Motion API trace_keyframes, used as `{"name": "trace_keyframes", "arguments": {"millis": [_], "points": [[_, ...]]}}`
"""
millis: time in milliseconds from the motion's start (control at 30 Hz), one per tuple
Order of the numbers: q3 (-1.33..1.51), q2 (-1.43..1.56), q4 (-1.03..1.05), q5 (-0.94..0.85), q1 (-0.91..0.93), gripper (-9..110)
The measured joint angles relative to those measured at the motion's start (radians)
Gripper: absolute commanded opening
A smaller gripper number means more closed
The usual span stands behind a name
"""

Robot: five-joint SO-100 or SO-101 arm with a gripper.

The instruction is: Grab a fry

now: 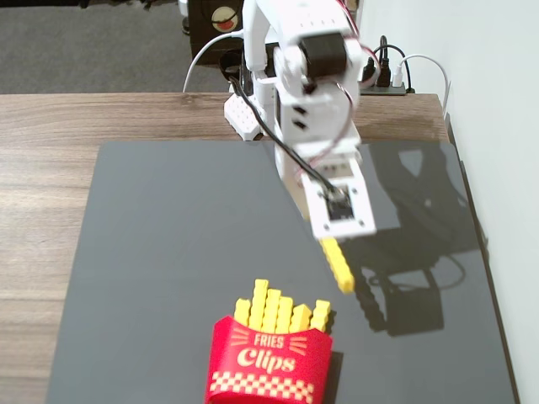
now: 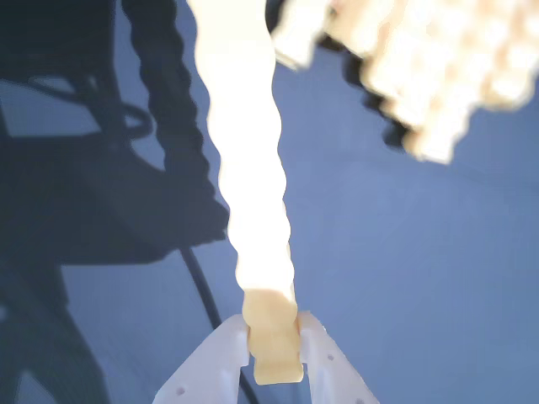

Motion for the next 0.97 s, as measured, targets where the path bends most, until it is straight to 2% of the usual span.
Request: {"name": "trace_keyframes", "arguments": {"millis": [267,567,967], "points": [[0.017,0.187,0.107,0.015,0.1,1],[0.034,0.247,0.132,-0.008,0.21,1],[0.034,0.25,0.132,-0.017,0.227,1]]}}
